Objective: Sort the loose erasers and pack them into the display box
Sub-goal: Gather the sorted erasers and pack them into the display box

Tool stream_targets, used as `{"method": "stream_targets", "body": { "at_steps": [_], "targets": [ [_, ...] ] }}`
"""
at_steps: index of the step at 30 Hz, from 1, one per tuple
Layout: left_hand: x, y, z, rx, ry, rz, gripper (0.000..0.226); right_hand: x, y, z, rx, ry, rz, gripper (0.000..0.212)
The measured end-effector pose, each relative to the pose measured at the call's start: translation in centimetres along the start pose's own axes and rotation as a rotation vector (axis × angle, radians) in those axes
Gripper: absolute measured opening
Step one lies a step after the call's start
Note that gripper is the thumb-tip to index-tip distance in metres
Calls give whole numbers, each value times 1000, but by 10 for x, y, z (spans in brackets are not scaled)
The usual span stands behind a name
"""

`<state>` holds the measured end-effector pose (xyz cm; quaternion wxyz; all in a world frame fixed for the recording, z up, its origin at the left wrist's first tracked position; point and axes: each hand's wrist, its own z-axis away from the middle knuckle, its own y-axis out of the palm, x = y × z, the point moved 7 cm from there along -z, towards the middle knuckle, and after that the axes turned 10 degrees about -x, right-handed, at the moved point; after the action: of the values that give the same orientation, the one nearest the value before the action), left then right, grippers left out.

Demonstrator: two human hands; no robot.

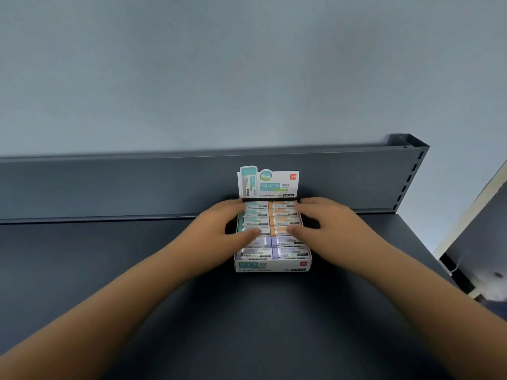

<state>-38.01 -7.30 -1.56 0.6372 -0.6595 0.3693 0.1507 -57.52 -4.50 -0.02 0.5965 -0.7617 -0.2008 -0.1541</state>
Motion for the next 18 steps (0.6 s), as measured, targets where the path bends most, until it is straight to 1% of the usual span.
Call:
{"method": "stream_targets", "body": {
  "at_steps": [1,2,3,5,7,11,13,16,18],
  "targets": [
    [2,-1,2,-57,-100,170,23,-7,-1,1,-24,113,-103,25],
    [5,-1,7,-108,-214,310,9,-15,1,4,-23,233,-212,18],
    [8,0,10,-137,-313,411,7,-20,7,7,9,339,-308,15],
    [13,6,16,-132,-443,539,17,-23,21,14,85,464,-438,15],
    [11,8,20,-114,-474,572,18,-21,27,18,86,508,-521,20],
    [9,9,24,-107,-491,588,19,-19,28,22,68,530,-569,24],
    [7,10,27,-104,-523,628,21,-21,26,21,70,574,-600,23],
    [7,5,33,-185,-603,715,24,-25,19,20,18,664,-666,20],
    [7,3,38,-214,-639,738,25,-26,15,22,-20,676,-685,20]
  ]
}}
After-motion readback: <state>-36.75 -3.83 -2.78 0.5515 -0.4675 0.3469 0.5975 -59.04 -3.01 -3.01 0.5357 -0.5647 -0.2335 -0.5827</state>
